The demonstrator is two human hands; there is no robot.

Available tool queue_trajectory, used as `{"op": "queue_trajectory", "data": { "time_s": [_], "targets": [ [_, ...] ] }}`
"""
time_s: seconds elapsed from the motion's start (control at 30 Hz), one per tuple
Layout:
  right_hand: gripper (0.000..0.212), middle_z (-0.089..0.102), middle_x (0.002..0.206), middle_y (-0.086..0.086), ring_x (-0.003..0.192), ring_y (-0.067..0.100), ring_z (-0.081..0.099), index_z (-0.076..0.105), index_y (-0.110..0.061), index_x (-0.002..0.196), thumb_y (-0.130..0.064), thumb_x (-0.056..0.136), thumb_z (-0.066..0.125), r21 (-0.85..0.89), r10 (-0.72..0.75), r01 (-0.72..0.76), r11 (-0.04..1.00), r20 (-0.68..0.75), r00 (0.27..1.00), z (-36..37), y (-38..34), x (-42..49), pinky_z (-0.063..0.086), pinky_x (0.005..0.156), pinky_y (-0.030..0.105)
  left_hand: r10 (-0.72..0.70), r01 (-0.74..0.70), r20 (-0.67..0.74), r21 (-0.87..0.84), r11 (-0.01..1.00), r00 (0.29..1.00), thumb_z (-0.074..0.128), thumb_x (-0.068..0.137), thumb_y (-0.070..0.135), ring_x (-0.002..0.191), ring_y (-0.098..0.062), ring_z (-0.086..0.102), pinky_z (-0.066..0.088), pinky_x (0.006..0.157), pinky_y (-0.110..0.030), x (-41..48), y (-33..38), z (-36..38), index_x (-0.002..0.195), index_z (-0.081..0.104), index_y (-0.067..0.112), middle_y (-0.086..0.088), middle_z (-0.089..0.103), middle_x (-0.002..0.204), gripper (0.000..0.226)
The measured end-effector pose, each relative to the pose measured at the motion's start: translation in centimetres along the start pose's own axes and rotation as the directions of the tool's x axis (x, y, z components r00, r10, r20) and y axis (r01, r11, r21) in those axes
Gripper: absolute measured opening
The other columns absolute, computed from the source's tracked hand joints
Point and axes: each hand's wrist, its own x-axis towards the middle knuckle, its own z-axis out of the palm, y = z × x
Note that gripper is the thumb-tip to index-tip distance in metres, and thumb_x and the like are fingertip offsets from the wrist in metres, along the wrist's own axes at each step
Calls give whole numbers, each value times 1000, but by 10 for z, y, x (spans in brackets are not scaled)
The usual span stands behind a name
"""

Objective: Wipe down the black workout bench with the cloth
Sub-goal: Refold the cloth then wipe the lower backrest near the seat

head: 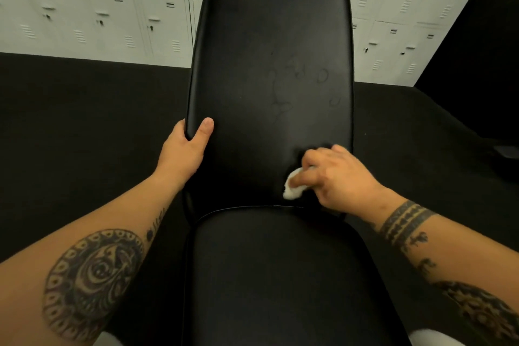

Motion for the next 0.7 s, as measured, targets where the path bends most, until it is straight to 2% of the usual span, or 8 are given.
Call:
{"op": "queue_trajectory", "data": {
  "time_s": [0.1, 0.2, 0.3, 0.4, 0.53, 0.6, 0.67, 0.7],
  "targets": [
    [36, 52, 85, -3, 74, 24, 57, 71, -42, 100, -24, 79, 48, 38, 186, -183, 982, -111, 976, -7, -4, 20, 33, 67, 37, -8, 8, -9, -24, 1000, 1000, 56, 90, 69, 101, -9, 61, 46, 72, -21, -3, 0, -1, 132, 55, 26, 19, 59, 105, 60],
    [27, 55, 86, -5, 77, 23, 60, 72, -39, 104, -28, 82, 60, 114, 266, -250, 962, -161, 950, -3, -29, 42, 36, 67, 36, 77, -75, -106, 28, 997, 991, 62, 91, 61, 127, -12, 51, 46, 95, -25, -3, -1, 1, 150, 43, 26, 6, 51, 143, 71],
    [25, 52, 86, -7, 77, 20, 59, 69, -44, 99, -29, 81, 61, 104, 96, -89, 991, -61, 994, 2, -57, 51, 35, 67, 34, 307, -287, -231, 116, 951, 923, 65, 95, 41, 139, -13, 34, 34, 112, -30, -6, 12, 6, 159, 28, 26, 1, 14, 166, 75],
    [29, 50, 91, -7, 83, 18, 53, 70, -47, 94, -24, 76, 67, 67, -118, 111, 992, 119, 986, -5, -62, 47, 29, 69, 35, 531, -439, -219, 357, 824, 819, 64, 90, 32, 142, -19, 24, 20, 116, -39, -6, 33, 12, 152, 39, 23, -5, 13, 166, 68],
    [31, 50, 95, -7, 89, 18, 49, 69, -46, 97, -26, 75, 60, -5, -213, 220, 976, 226, 951, -12, -31, 27, 32, 71, 37, 652, -554, -9, 518, 652, 758, 66, 87, 25, 149, -30, 18, 19, 117, -56, -8, 45, 18, 142, 53, 29, 0, 15, 167, 57],
    [33, 49, 91, -8, 85, 17, 51, 69, -45, 96, -25, 70, 61, -26, -161, 167, 986, 151, 975, -14, -3, 13, 33, 70, 36, 662, -588, 98, 570, 574, 743, 68, 88, 30, 154, -27, 10, 10, 121, -58, -8, 41, 21, 143, 54, 29, 3, 14, 168, 57],
    [34, 51, 89, -5, 80, 22, 54, 69, -44, 97, -24, 73, 56, -22, 23, -24, 999, -53, 998, -16, 25, 7, 31, 69, 35, 635, -592, 172, 598, 540, 753, 66, 90, 35, 156, -23, 2, 0, 123, -57, -8, 36, 25, 148, 49, 29, 6, 12, 169, 61],
    [34, 51, 88, -3, 77, 25, 55, 70, -44, 100, -25, 77, 53, 28, 155, -152, 988, -167, 974, -17, 37, 11, 31, 68, 34, 613, -583, 190, 605, 542, 767, 65, 90, 37, 156, -21, -1, -4, 123, -56, -7, 34, 28, 150, 46, 30, 7, 12, 169, 63]
  ]
}}
